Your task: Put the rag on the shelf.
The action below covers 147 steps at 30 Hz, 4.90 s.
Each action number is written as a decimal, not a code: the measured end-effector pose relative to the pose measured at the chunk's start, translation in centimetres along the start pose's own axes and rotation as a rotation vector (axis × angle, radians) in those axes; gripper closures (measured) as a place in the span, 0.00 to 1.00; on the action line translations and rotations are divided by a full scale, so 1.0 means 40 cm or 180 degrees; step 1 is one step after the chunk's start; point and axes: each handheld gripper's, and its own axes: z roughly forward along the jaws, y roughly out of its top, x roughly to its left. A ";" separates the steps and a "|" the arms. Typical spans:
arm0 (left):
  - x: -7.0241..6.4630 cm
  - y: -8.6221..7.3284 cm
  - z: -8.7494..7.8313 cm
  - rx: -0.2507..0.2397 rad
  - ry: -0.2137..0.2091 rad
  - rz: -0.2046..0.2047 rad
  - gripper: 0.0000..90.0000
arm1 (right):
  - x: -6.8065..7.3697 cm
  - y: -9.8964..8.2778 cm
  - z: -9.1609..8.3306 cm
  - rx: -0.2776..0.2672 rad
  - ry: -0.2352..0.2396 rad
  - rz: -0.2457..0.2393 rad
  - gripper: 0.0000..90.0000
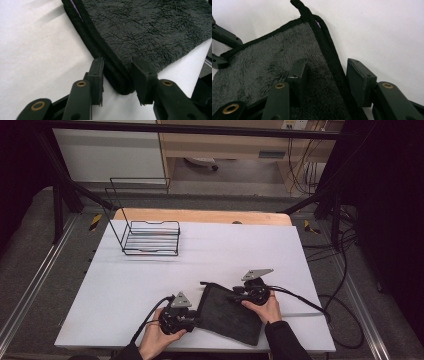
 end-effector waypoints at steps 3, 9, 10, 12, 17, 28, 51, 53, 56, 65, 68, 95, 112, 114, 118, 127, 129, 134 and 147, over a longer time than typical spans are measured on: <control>0.002 0.001 0.004 0.0035 -0.0042 -0.0067 0.70 | 0.002 -0.001 0.003 0.0009 -0.0009 0.0015 0.60; 0.001 0.011 0.008 0.0112 -0.0081 -0.0105 0.74 | 0.000 0.001 0.004 0.0035 0.0020 0.0015 0.64; 0.002 0.013 0.009 0.0126 -0.0093 -0.0117 0.75 | -0.002 0.002 0.003 0.0053 0.0036 0.0017 0.65; 0.005 0.019 0.011 0.0173 -0.0142 -0.0179 0.80 | -0.006 0.005 0.004 0.0079 0.0090 0.0042 0.73; 0.012 0.024 0.010 0.0205 -0.0190 -0.0203 0.87 | -0.009 0.009 0.003 0.0127 0.0199 0.0106 0.83; 0.022 0.048 -0.022 0.0184 -0.0286 -0.0139 0.92 | 0.002 0.015 -0.011 0.0032 0.0183 0.0128 0.87; 0.152 0.108 -0.071 0.0550 0.0096 0.0142 0.92 | 0.018 0.006 -0.048 -0.0241 -0.0099 0.0033 0.56; 0.171 0.112 -0.071 0.0584 0.0168 0.0151 0.92 | 0.016 -0.012 -0.043 -0.0101 -0.0092 0.0048 0.59; 0.185 0.117 -0.072 0.0577 0.0192 0.0129 0.92 | 0.020 -0.022 -0.029 0.0001 -0.0004 0.0072 0.68; 0.227 0.146 -0.065 0.0607 0.0416 0.0204 0.92 | 0.035 -0.015 -0.012 -0.0024 0.0073 0.0301 0.85; 0.245 0.158 -0.061 0.0607 0.0496 0.0208 0.92 | 0.041 -0.015 -0.008 -0.0081 0.0099 0.0369 0.86; 0.048 0.010 -0.097 -0.0040 0.0353 -0.0109 0.42 | 0.065 -0.065 -0.067 -0.0332 -0.0134 0.0151 0.53; -0.029 -0.046 -0.040 0.0030 0.0142 -0.0362 0.65 | 0.079 -0.064 -0.036 -0.0220 -0.0196 0.0077 0.67; -0.035 -0.049 -0.038 0.0003 0.0181 -0.0347 0.66 | 0.080 -0.066 -0.034 -0.0202 -0.0199 0.0064 0.68; -0.040 -0.045 -0.027 -0.0048 0.0136 -0.0372 0.70 | 0.080 -0.066 -0.027 -0.0178 -0.0155 0.0078 0.72; -0.038 -0.020 -0.013 0.0054 0.0041 -0.0232 0.92 | 0.079 -0.064 -0.028 -0.0151 -0.0098 0.0120 0.76; -0.037 -0.018 -0.014 0.0070 0.0038 -0.0190 0.93 | 0.078 -0.063 -0.030 -0.0158 -0.0103 0.0109 0.74; -0.024 -0.011 -0.033 0.0108 -0.0038 -0.0108 0.96 | 0.075 -0.052 -0.059 -0.0374 -0.0157 0.0083 0.55; 0.043 -0.042 -0.121 0.0254 -0.0009 -0.0059 0.97 | 0.069 -0.054 -0.073 -0.0484 -0.0271 0.0059 0.41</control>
